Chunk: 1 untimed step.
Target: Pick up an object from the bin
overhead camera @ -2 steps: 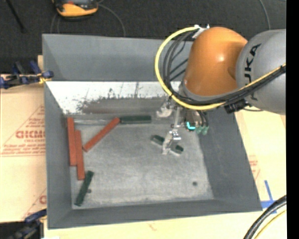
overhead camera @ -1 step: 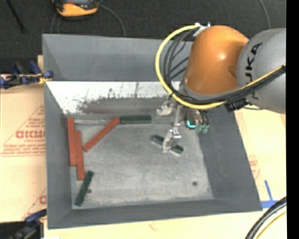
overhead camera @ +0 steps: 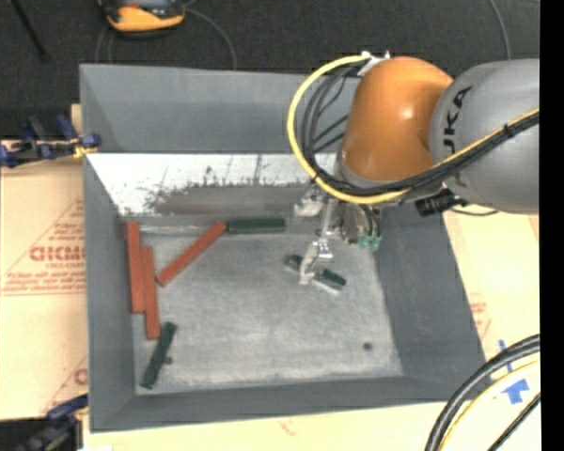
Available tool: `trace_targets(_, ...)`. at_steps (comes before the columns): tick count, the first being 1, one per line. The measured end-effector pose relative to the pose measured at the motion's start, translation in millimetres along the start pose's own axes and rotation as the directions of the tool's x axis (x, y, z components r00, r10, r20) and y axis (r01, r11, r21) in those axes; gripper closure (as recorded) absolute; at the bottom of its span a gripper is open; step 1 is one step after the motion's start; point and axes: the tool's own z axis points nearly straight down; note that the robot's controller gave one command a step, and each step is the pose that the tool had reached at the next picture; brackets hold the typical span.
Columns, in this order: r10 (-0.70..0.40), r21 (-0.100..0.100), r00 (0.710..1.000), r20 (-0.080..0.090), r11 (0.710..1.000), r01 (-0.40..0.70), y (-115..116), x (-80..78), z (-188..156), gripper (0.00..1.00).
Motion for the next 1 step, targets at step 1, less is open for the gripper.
trace_targets(1,-0.059,0.001,0.998,-0.009,0.998,0.059,-32.4,-16.6,111.6,1.0)
